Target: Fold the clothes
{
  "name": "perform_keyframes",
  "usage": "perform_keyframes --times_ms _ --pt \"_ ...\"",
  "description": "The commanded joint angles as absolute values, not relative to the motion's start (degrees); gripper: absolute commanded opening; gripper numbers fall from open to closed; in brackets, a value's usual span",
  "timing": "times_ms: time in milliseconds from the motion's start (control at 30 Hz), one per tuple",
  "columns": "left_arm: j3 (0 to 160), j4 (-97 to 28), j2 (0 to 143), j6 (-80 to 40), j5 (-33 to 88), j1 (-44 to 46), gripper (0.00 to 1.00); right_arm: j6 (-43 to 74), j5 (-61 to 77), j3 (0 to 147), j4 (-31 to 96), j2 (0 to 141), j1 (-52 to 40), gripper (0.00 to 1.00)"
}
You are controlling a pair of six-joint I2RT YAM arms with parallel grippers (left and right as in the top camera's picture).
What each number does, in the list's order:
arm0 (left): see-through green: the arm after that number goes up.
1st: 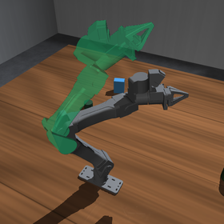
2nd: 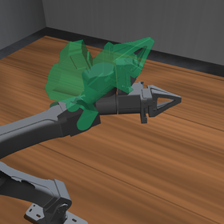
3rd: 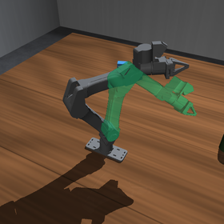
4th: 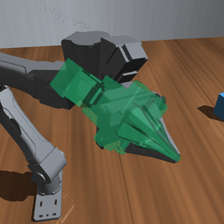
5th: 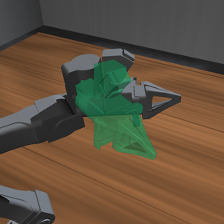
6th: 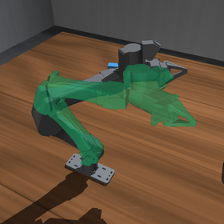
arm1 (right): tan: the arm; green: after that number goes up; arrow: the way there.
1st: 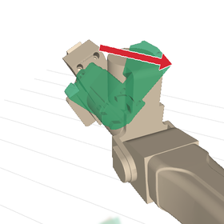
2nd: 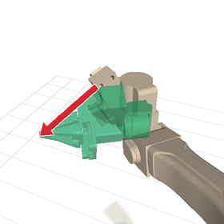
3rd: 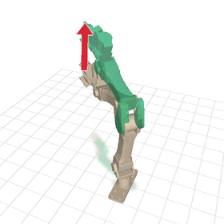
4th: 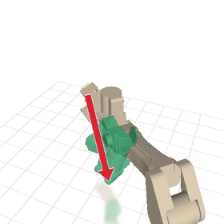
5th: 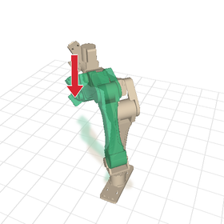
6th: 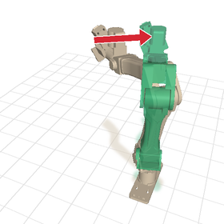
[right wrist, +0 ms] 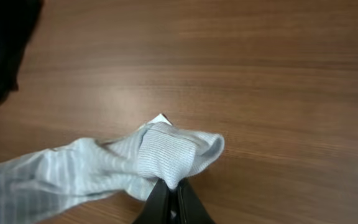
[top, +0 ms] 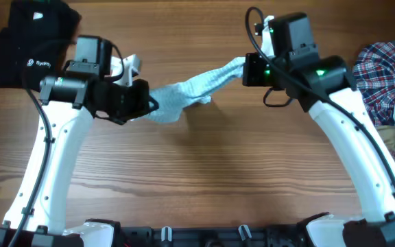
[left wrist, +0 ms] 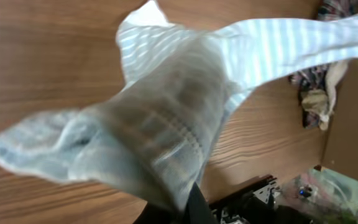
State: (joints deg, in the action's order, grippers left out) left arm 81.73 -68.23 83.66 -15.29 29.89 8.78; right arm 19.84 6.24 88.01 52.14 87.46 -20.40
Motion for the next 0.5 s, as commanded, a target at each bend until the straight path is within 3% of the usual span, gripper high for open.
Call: perform_keyframes --times_ms 0,467 --pt "84.47 -68.34 82.39 -14.59 29.91 10.76 0.04 21.10 4.64 89.47 53.49 83.88 -20.12 0.04" --pt "93.17 -68.31 81.62 -16.97 20.91 19.68 0.04 23.18 0.27 89.47 55.57 78.85 -20.12 0.04"
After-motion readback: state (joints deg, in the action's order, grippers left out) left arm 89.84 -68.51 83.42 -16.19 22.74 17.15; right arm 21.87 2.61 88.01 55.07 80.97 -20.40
